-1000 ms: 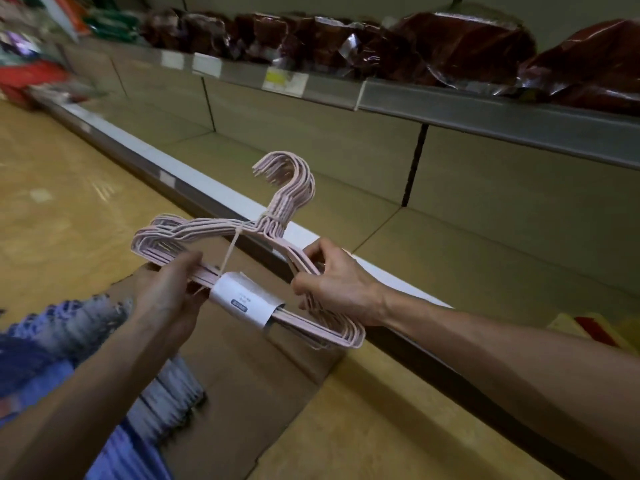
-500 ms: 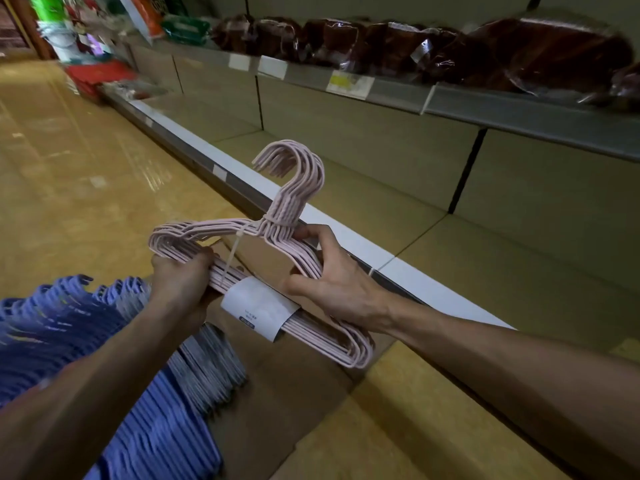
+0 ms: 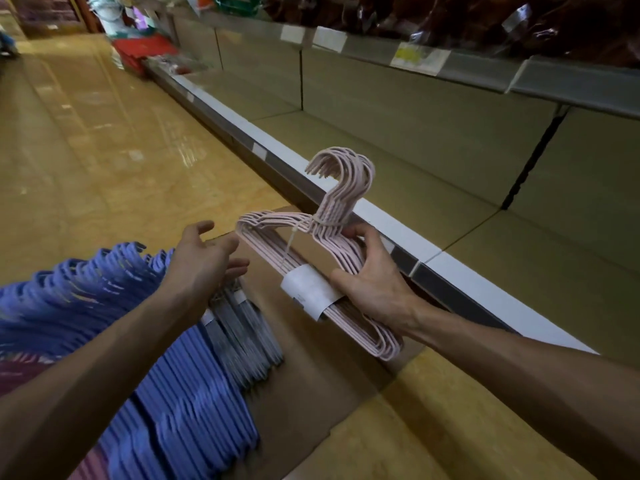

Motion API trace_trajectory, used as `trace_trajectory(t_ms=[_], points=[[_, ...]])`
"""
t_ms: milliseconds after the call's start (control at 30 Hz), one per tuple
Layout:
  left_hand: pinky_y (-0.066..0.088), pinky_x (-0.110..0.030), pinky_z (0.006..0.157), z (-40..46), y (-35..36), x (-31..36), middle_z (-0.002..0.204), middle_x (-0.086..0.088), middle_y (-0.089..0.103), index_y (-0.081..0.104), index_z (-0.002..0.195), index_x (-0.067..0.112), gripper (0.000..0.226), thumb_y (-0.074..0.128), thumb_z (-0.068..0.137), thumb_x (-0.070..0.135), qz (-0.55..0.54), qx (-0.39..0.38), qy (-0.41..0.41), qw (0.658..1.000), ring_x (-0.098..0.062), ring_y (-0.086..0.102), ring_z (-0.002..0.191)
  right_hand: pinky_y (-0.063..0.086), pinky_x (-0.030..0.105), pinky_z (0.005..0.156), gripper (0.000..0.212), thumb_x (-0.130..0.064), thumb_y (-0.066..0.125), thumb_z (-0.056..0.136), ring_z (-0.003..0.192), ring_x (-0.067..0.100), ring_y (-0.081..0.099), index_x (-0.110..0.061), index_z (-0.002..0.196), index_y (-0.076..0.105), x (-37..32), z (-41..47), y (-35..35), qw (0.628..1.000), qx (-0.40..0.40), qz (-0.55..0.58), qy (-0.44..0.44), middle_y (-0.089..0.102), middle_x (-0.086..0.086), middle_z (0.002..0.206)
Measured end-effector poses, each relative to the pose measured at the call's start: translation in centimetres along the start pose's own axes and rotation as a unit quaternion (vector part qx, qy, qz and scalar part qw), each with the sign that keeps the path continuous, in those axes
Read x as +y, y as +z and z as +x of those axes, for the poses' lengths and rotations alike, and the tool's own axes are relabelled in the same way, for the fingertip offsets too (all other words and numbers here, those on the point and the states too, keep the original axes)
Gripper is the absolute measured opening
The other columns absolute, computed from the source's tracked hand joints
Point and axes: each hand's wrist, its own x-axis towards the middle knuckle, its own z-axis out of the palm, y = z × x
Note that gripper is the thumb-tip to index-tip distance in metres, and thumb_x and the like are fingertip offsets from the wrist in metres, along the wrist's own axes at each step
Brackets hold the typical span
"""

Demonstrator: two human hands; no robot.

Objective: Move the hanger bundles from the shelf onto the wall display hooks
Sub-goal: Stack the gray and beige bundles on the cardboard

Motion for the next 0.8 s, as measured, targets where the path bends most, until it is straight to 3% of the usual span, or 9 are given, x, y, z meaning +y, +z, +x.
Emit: trace_trajectory(t_ms=[100,267,367,533,800], points=[[0.063,-0.045,0.078,-0.4,-1.6,-0.5,0.111,-0.011,0.068,0.043,0.132,0.028,0.044,0.065,0.096,0.019,0.001,0.006,0.038,0.999,-0.024,0.076,0.083,0.043,0.028,0.089,0.068,-0.039,0.069,0.070,0.096,-0.003,0.052,-0.052,0.124,0.029,0.9,1.0,1.7,0.999,0.018,-0.029,-0.001,0.044,-0.035,0.105],[0.063,-0.035,0.068,-1.8,-4.4,-1.3,0.100,-0.008,0.073,0.056,0.121,0.020,0.027,0.064,0.096,0.016,-0.004,-0.008,0.066,0.998,-0.028,0.075,0.079,0.052,0.047,0.095,0.072,-0.037,0.071,0.076,0.095,0.007,0.060,-0.050,0.132,0.027,1.4,2.7,5.2,0.998,0.025,-0.060,0.002,0.051,-0.019,0.120],[0.062,-0.038,0.069,-2.5,-6.0,-2.5,0.096,-0.011,0.073,0.061,0.117,0.016,0.019,0.056,0.101,0.010,0.001,-0.014,0.075,0.997,-0.029,0.074,0.077,0.050,0.050,0.097,0.074,-0.038,0.071,0.077,0.114,0.018,0.059,-0.043,0.137,0.028,1.7,4.2,7.4,0.995,0.040,-0.096,-0.010,0.053,-0.012,0.136],[0.060,-0.030,0.061,-3.8,-7.4,-5.1,0.088,-0.009,0.073,0.066,0.110,0.014,0.020,0.052,0.099,0.004,-0.026,-0.014,0.071,0.997,-0.025,0.071,0.067,0.039,0.036,0.088,0.072,-0.055,0.065,0.082,0.116,0.020,0.058,-0.040,0.142,0.028,3.3,6.5,10.8,0.985,0.057,-0.163,-0.020,0.050,-0.010,0.144],[0.058,-0.032,0.062,-3.6,-8.1,-6.6,0.089,-0.009,0.072,0.070,0.102,0.023,0.025,0.053,0.099,0.004,-0.035,-0.012,0.088,0.995,-0.027,0.071,0.068,0.046,0.055,0.098,0.077,-0.061,0.067,0.082,0.123,0.027,0.054,-0.041,0.144,0.026,5.8,7.0,14.3,0.983,0.057,-0.176,-0.014,0.046,-0.005,0.146]])
